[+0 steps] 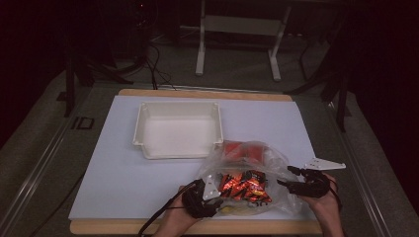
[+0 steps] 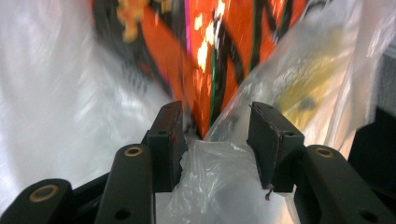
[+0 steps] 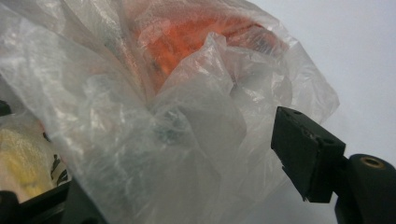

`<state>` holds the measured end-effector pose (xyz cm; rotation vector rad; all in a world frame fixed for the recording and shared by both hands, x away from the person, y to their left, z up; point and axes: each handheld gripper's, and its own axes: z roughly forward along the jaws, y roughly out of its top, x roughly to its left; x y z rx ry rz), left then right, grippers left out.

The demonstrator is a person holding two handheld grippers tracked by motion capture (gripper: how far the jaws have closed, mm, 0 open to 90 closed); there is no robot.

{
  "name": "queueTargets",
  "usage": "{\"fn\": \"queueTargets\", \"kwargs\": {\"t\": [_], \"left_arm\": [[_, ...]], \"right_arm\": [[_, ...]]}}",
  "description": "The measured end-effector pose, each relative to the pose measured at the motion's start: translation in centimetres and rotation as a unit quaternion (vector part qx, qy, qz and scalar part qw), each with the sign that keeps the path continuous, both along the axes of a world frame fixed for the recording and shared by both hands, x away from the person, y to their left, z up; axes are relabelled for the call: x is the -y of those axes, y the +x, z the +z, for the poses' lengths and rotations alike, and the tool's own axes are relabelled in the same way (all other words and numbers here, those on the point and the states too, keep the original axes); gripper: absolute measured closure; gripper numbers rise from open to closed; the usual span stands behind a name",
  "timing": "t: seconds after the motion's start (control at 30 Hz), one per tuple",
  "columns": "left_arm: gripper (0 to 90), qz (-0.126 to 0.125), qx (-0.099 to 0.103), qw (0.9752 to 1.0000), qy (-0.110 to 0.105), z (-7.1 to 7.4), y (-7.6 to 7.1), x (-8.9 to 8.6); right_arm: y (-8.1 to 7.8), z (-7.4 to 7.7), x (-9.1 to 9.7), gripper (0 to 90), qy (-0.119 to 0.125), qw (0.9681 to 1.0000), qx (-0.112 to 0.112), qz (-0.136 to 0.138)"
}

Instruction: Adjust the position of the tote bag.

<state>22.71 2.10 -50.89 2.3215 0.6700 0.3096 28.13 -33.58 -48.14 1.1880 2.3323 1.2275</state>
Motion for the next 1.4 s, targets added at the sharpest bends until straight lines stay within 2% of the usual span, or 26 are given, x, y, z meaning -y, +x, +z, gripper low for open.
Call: {"fn": "queueTargets", "kwargs": {"t": [0.2, 0.43, 0.47, 0.5, 0.53, 0.63, 0.67, 0.77, 0.87, 1.0, 1.13, 1.2, 1.23, 1.27, 1.3, 1.33, 1.37, 1.4], "left_arm": [[55.3, 0.009, -0.005, 0.9996, 0.025, -1.4, 0.1, -0.4], [53.5, 0.021, -0.013, 0.9996, 0.012, -1.9, 0.8, -0.8], [53.1, 0.024, -0.014, 0.9996, 0.009, -1.9, 1.0, -0.9], [53.1, 0.026, -0.015, 0.9995, 0.008, -1.9, 1.1, -0.9], [52.0, 0.029, -0.014, 0.9995, 0.006, -2.0, 1.2, -0.9], [51.2, 0.037, -0.012, 0.9993, 0.004, -2.0, 1.4, -0.9], [50.7, 0.038, -0.012, 0.9992, 0.002, -2.0, 1.5, -0.9], [50.4, 0.035, -0.007, 0.9993, 0.006, -2.0, 1.4, -0.9], [50.0, 0.033, -0.006, 0.9994, 0.005, -2.0, 1.4, -0.9], [49.3, 0.03, -0.005, 0.9995, 0.005, -2.0, 1.4, -0.8], [49.0, 0.03, -0.005, 0.9995, 0.004, -2.0, 1.5, -0.8], [48.7, 0.03, -0.004, 0.9995, 0.004, -2.0, 1.4, -0.8], [48.7, 0.03, -0.003, 0.9995, 0.004, -2.0, 1.4, -0.8], [48.5, 0.03, -0.003, 0.9995, 0.003, -2.0, 1.4, -0.8], [48.5, 0.03, -0.003, 0.9995, 0.003, -2.0, 1.4, -0.8], [48.4, 0.03, -0.003, 0.9995, 0.003, -2.0, 1.4, -0.8], [48.3, 0.03, -0.003, 0.9995, 0.003, -2.0, 1.4, -0.8], [48.0, 0.03, -0.002, 0.9995, 0.006, -2.0, 1.5, -0.9]], "right_arm": [[0.1, -0.5, 0.0, 34.0, -0.01, 0.9999, -0.012, -0.001], [0.4, -1.6, 0.2, 36.0, -0.035, 0.9988, -0.032, -0.009], [0.6, -2.0, 0.2, 38.1, -0.049, 0.9979, -0.04, -0.016], [0.6, -2.0, 0.2, 38.1, -0.049, 0.9979, -0.04, -0.016], [0.8, -2.5, 0.2, 38.4, -0.066, 0.9966, -0.046, -0.021], [0.9, -2.9, 0.2, 39.4, -0.075, 0.9955, -0.053, -0.024], [1.1, -3.4, 0.2, 40.9, -0.084, 0.9942, -0.063, -0.022], [1.1, -3.8, 0.2, 40.6, -0.088, 0.9933, -0.072, -0.019], [1.0, -3.5, 0.3, 37.6, -0.078, 0.994, -0.074, -0.018], [0.0, -2.2, 0.4, 32.3, -0.045, 0.9966, -0.069, 0.004], [-0.6, -1.9, 0.0, 29.8, -0.05, 0.9961, -0.07, 0.02], [-1.0, -2.2, -0.5, 28.2, -0.07, 0.9941, -0.074, 0.038], [-1.0, -2.2, -0.5, 28.2, -0.07, 0.9941, -0.074, 0.038], [-1.1, -2.8, -0.8, 28.3, -0.096, 0.9911, -0.082, 0.042], [-1.1, -2.8, -0.8, 28.3, -0.096, 0.9911, -0.082, 0.042], [-1.1, -3.2, -0.9, 28.3, -0.112, 0.9889, -0.087, 0.043], [-1.1, -3.2, -0.9, 28.3, -0.112, 0.9889, -0.087, 0.043], [-1.1, -3.6, -1.1, 29.8, -0.13, 0.9875, -0.08, 0.039]]}}
